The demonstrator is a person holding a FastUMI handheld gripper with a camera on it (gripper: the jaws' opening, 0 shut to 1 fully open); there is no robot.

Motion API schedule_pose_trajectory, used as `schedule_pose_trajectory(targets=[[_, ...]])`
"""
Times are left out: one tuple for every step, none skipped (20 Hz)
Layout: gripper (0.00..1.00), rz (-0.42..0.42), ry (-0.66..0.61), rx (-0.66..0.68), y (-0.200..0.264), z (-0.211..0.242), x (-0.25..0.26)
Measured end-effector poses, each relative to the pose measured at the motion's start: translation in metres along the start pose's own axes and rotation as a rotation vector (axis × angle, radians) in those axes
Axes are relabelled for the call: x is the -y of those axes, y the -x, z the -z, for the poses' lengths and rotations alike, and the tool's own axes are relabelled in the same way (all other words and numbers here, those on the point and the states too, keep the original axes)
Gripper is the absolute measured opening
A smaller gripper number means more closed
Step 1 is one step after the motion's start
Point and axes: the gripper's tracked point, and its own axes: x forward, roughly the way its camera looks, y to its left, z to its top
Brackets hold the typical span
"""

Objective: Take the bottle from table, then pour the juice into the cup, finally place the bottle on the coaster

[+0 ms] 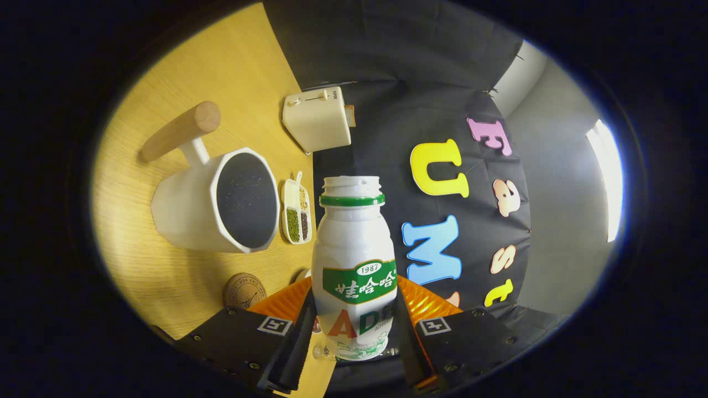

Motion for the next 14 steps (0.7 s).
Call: schedule_pose_trajectory(targets=[[0.68, 0.006, -0.026, 0.0, 0.001, 0.0, 0.003], [0.69, 0.022, -0.047, 0.003, 0.003, 0.0, 0.008], [0.69, 0.033, -0.064, 0.008, 0.003, 0.0, 0.012], [0.69, 0.039, -0.084, 0.011, 0.003, -0.001, 0.014], [0.68, 0.039, -0.101, 0.013, 0.002, -0.001, 0.014], [0.68, 0.037, -0.119, 0.013, 0.003, -0.001, 0.014], [0.69, 0.031, -0.14, 0.011, 0.002, 0.0, 0.013], [0.69, 0.022, -0.168, 0.01, 0.002, 0.001, 0.011], [0.68, 0.015, -0.202, 0.008, 0.002, 0.003, 0.011], [0.68, 0.003, -0.239, 0.009, 0.002, 0.003, 0.008], [0.69, -0.006, -0.276, 0.014, 0.001, 0.003, 0.006], [0.68, -0.008, -0.309, 0.015, 0.001, 0.004, 0.005], [0.69, -0.013, -0.333, 0.01, 0.0, 0.008, 0.003], [0.68, -0.015, -0.352, 0.003, -0.001, 0.01, 0.002]])
